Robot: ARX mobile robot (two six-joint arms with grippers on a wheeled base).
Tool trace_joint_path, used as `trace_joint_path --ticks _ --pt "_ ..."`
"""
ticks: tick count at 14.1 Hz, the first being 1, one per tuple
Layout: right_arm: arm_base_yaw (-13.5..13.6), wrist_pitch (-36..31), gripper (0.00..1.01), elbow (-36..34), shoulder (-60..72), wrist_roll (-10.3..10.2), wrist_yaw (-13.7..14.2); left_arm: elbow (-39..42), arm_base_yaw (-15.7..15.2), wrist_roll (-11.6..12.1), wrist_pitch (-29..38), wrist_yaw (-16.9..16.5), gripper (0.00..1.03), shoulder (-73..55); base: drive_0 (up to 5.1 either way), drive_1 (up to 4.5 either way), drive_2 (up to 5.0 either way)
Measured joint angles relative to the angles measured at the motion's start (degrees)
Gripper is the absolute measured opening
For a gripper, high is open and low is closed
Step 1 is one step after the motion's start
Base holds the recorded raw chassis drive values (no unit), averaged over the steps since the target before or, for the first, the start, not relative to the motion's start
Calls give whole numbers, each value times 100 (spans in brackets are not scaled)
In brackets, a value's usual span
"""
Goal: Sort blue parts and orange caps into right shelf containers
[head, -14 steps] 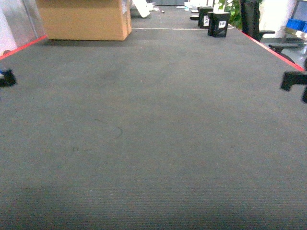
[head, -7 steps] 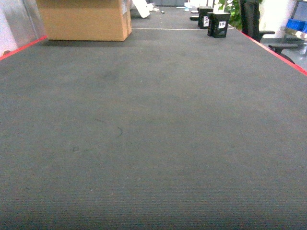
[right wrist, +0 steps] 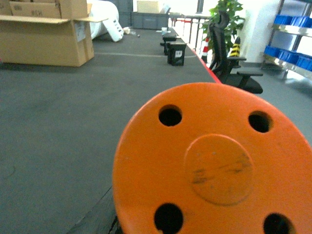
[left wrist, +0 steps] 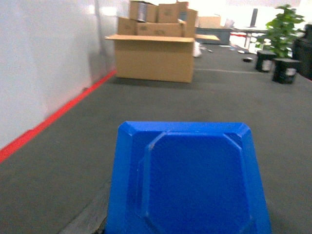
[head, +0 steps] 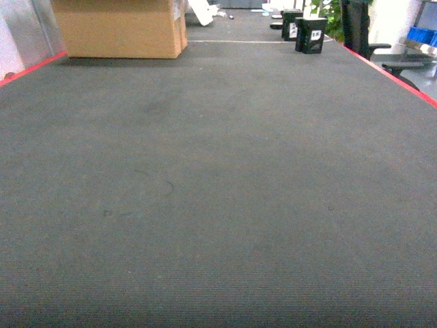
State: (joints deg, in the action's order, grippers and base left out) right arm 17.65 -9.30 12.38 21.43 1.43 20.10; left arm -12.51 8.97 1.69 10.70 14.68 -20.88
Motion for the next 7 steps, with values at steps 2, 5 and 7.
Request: trace_joint_path --ticks 2,5,7 --pt "-442 55 45 -315 -302 -55 -680 354 -208 -85 -175 -811 43 179 0 0 0" --pt "-876 118 45 -581 -654 -61 -1071 575 -933 -140 -199 -1388 43 562 0 0 0" --pt "-1224 203 45 -706 -855 -66 -1541 730 -881 -140 -236 -1469 43 704 0 0 0"
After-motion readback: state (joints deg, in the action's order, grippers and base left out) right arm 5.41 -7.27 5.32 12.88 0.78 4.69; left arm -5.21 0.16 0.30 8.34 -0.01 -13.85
